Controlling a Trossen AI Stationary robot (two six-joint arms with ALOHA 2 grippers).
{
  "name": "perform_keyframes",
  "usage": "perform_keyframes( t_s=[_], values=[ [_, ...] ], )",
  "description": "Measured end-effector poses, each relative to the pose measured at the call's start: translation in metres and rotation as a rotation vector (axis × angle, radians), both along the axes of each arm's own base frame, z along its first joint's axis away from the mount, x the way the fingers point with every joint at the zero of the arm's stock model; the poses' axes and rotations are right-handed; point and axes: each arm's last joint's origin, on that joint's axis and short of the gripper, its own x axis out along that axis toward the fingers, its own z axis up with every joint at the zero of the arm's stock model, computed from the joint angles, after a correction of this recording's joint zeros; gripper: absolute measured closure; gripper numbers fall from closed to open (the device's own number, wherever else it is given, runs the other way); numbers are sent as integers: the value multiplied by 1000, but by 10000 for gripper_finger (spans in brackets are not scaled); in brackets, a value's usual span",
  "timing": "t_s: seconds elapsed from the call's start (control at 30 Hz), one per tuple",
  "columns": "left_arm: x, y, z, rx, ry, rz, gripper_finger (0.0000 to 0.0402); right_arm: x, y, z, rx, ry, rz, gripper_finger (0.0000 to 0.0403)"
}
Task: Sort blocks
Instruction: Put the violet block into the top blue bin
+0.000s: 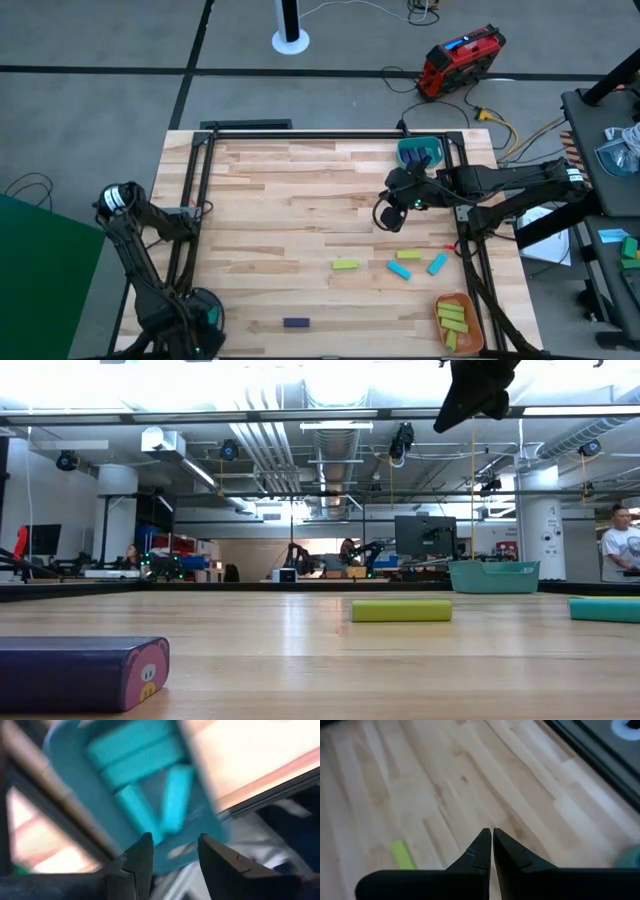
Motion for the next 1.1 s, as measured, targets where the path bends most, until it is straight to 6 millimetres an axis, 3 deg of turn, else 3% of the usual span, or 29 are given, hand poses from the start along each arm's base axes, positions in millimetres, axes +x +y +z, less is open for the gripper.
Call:
perform_keyframes(
  t_s=[0.2, 0.5, 0.77, 1.1],
  values=[
    [21, 21, 16, 64, -246, 4, 274, 17, 3, -2, 76, -79, 11, 393],
    [51, 76, 23, 255, -422, -159, 289, 73, 13, -23, 239, -206, 129, 393],
    [52, 134, 7, 257, -612, -183, 313, 108, 34, -26, 257, -174, 224, 393],
    [37, 186, -3, 374, -660, -233, 323, 157, 70, -27, 220, -166, 347, 390]
  ],
)
